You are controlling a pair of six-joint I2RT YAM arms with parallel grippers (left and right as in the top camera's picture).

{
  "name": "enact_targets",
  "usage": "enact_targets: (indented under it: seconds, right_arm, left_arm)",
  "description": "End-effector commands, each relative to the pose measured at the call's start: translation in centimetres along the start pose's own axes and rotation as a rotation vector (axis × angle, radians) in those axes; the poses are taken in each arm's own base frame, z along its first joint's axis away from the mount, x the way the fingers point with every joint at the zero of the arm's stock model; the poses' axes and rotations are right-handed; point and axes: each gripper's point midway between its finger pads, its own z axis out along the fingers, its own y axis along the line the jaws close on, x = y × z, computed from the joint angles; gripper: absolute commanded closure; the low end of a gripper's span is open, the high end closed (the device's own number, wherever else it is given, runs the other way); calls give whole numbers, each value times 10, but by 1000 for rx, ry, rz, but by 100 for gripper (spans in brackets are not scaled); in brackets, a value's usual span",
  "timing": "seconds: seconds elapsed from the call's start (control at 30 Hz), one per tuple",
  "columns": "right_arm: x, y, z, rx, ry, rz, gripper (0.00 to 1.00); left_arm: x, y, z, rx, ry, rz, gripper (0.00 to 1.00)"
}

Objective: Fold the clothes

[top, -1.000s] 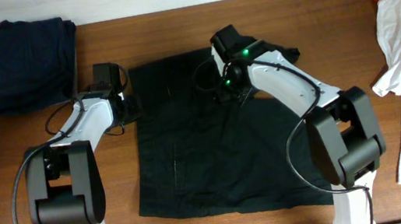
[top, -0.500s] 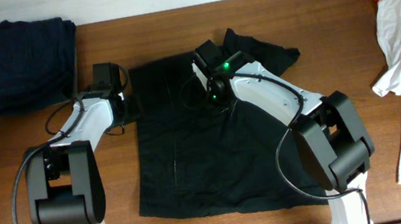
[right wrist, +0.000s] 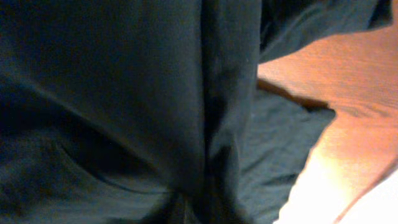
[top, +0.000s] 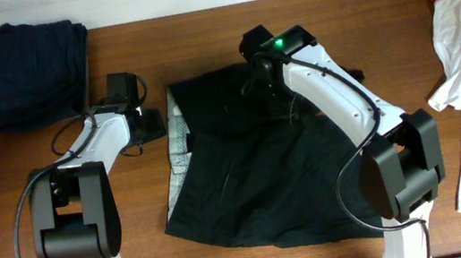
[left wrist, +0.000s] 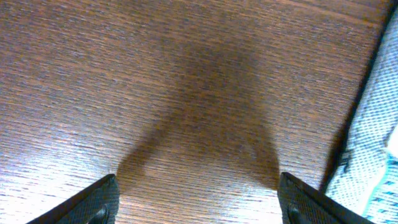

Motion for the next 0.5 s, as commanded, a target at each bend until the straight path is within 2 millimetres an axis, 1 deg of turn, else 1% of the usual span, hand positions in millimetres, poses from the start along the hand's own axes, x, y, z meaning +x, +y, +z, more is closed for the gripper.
enact_targets:
  seconds: [0.0,0.07,0.13,0.17,0.2,0.27,0.3,0.33,0.4,0.43,0.47]
  right_arm:
    - [10,0,-9,-10,25,9,2]
    - [12,0,-8,-11,32,9,2]
    - [11,-1,-8,-11,32,12,2]
    - [10,-1,-8,-12,29,13,2]
    - [7,0,-8,-16,17,17,2]
    - [3,-1,-7,-22,4,27,2]
    - [2,-2,-7,-25,-1,32,2]
    - [0,-2,-7,-28,-7,36,2]
    - [-2,0,-7,-38,-15,38,2]
    - [-3,1,-6,-39,-17,39,2]
    - [-4,1,-6,-39,-16,38,2]
  left_arm:
    - [53,16,39,-36,178,-31,18]
    - [53,16,38,-37,180,-31,18]
    - [48,16,29,-41,196,-30,19]
    - [46,15,25,-43,202,-29,20]
    - [38,12,13,-32,212,-29,26]
    - [34,-4,3,36,218,-16,27]
    - [34,-16,1,93,222,11,25]
    - [36,-29,-1,154,229,45,21]
    - [43,-57,-7,283,249,119,19]
    - [46,-65,-9,308,254,138,19]
    - [47,-69,-9,311,252,148,19]
